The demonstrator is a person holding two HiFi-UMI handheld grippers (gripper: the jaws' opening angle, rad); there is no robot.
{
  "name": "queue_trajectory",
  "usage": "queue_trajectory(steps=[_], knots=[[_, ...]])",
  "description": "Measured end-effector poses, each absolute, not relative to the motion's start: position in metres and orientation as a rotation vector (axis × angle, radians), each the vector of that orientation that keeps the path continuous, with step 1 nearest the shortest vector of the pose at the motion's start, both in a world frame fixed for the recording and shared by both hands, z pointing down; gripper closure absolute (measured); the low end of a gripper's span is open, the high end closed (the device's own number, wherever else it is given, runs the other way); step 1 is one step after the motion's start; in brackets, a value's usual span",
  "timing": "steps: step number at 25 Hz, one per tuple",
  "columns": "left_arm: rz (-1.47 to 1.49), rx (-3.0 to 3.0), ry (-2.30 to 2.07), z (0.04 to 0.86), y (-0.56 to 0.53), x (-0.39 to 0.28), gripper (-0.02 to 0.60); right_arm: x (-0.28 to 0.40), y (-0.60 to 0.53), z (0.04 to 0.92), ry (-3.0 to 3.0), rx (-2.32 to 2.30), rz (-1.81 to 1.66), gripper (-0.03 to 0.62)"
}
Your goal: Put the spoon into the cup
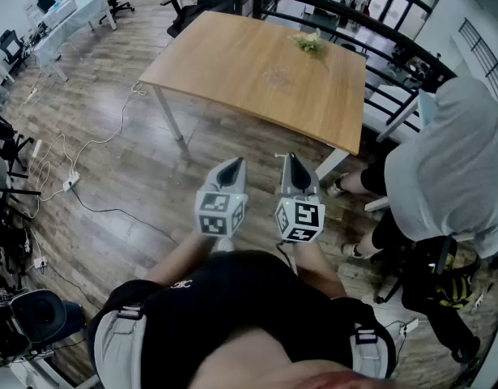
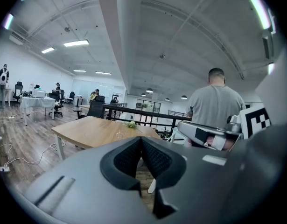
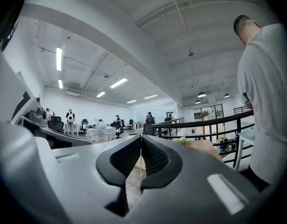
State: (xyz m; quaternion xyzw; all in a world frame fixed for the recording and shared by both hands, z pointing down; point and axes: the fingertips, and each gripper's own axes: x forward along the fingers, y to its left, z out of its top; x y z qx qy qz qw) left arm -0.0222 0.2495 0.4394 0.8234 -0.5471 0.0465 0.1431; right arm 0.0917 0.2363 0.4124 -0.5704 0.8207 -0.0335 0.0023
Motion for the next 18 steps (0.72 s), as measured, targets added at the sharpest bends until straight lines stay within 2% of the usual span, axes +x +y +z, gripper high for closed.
queue_trajectory(steps=[18], knots=[[0.122, 2.398, -1.557, 0.438, 0.231, -0.034, 0.571, 0.068, 0.22, 0.411, 2.569, -1.756, -0.121, 0.583]])
